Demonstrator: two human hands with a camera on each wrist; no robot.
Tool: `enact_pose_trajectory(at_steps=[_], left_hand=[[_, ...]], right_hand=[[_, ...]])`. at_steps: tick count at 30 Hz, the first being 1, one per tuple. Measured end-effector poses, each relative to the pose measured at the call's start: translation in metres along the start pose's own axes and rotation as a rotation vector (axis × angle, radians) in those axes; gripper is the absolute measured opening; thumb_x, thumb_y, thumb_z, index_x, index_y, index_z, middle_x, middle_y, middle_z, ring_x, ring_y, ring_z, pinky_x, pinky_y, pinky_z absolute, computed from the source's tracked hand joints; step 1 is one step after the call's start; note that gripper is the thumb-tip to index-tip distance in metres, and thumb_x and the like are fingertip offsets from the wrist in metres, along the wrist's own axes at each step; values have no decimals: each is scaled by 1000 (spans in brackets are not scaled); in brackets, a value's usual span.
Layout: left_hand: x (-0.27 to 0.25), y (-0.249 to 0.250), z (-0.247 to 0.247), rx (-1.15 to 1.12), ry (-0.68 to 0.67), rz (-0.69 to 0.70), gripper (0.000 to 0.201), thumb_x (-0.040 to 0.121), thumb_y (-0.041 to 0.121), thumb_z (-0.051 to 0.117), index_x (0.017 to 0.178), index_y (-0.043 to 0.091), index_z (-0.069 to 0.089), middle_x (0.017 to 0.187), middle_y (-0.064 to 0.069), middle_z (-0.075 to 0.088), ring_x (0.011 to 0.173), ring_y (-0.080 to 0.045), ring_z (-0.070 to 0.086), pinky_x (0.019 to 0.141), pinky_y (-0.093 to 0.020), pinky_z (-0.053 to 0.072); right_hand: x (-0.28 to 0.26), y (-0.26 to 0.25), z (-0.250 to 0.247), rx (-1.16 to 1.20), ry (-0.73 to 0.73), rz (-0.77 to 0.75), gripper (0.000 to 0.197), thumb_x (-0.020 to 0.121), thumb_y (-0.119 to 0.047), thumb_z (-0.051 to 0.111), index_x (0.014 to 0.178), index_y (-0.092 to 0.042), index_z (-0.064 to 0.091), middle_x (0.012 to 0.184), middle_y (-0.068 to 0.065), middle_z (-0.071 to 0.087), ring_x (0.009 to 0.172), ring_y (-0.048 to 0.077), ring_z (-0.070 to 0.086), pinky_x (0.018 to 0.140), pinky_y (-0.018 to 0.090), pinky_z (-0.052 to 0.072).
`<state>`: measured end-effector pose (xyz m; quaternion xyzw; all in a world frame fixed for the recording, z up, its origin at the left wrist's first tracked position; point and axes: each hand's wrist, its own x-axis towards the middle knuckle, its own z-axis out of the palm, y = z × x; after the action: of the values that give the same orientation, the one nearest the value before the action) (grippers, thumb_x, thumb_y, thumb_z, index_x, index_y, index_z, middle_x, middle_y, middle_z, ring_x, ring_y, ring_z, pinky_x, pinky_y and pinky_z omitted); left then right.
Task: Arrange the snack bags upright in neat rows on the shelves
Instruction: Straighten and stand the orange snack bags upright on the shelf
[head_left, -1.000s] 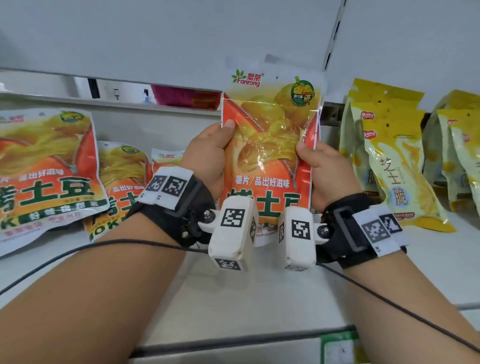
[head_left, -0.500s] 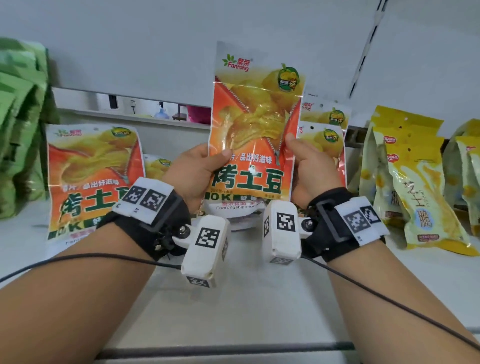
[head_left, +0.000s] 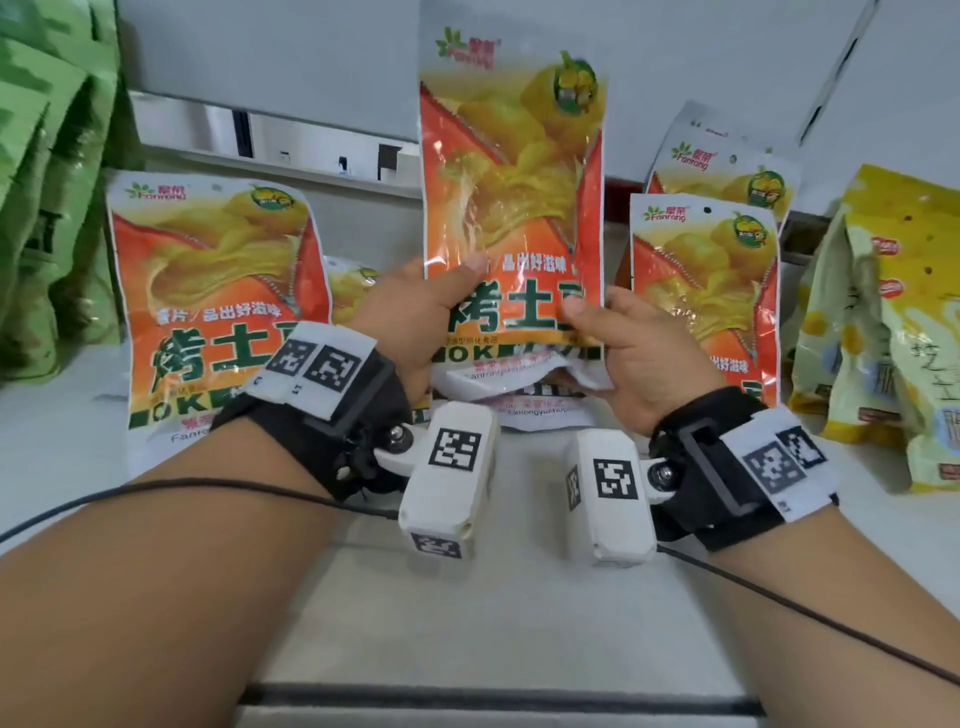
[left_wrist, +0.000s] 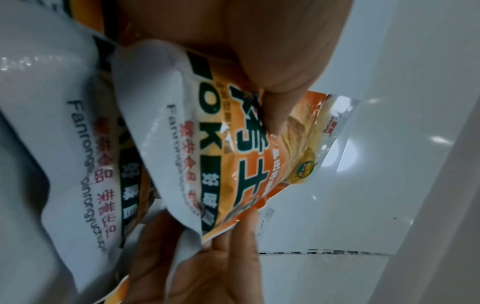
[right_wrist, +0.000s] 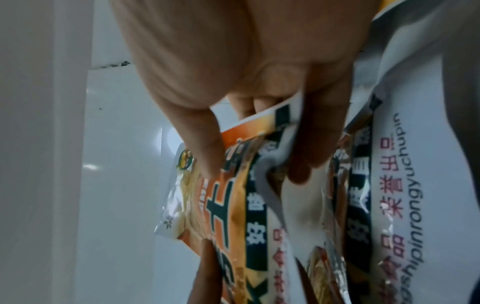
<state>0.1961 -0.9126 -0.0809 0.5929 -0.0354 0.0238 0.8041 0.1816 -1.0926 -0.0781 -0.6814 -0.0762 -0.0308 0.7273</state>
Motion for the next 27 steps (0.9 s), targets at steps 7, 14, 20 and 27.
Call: enact_pose_trajectory(at_steps=[7,14,20,27], left_hand=[[3,-1,-1,-23,79,81,12,88,31,66,86,20,61,71,-1,74,65,-20,72,60,-37,58],[5,1,-1,-2,121,81,21,87,31,67,94,13,60,76,-5,74,73,-27,72,72,-49,58],[1,4,2,-37,46,54,22,87,31,67,95,11,62,81,-9,75,77,-29,73,77,-54,57],[0,2,1,-64,80,65,19,86,32,68,93,15,62,84,-8,75,78,-29,73,76,-57,56]], right_hand=[[-8,-7,0,13,-256,66,39,65,-7,69,101,-16,57,81,4,68,61,13,65,54,22,53],[-7,-3,3,-112,-246,33,46,72,12,67,97,-25,56,78,-2,70,68,14,66,57,23,54],[-8,-7,3,-175,-172,-15,48,68,16,70,95,-21,57,71,-3,70,61,11,67,50,19,51],[-7,-3,5,-210,-77,-57,43,68,6,76,93,-24,58,81,1,71,69,16,67,53,22,50]])
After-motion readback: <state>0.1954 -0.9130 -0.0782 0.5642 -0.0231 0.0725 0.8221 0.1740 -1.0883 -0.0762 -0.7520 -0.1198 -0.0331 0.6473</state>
